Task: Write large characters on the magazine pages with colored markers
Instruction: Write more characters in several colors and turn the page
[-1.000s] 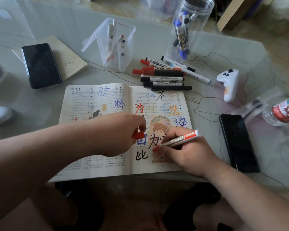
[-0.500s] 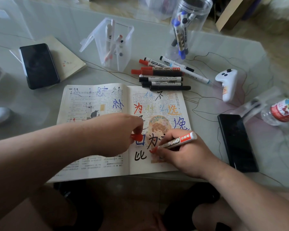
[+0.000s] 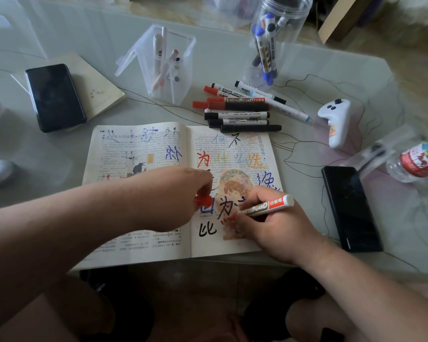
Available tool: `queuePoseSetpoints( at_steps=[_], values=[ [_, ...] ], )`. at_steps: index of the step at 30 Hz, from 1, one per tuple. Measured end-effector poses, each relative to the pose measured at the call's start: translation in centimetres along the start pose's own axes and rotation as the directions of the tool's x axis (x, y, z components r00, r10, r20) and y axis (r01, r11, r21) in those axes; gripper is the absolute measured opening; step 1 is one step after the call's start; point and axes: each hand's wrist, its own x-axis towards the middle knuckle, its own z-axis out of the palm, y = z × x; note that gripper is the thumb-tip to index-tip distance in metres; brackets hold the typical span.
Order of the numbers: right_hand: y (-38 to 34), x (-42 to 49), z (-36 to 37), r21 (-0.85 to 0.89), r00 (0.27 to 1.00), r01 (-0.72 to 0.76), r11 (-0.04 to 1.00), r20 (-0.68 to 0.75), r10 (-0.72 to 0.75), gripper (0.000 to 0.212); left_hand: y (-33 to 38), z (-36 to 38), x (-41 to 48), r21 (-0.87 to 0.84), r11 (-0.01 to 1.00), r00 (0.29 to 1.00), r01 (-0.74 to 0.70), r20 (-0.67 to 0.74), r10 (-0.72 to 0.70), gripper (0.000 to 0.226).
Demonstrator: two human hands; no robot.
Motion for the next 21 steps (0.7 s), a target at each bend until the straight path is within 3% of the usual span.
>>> queuePoseSetpoints(
  at_steps=[8,21],
  values=[
    [0.26,0.02,0.12,-0.021,0.993,0.086,0.996,0.088,-0.084,0.02,-0.07,0.11,0.12,0.004,1.0,1.0,0.002,-0.016,-0.001,0.007],
    [0.18,0.28,-0.61,-0.015,1.0,0.002,1.0,0.02,-0.002,0.021,-0.13,0.16,0.19,-0.015,1.0,1.0,0.011,-0.009,-0.011,0.008]
  ],
)
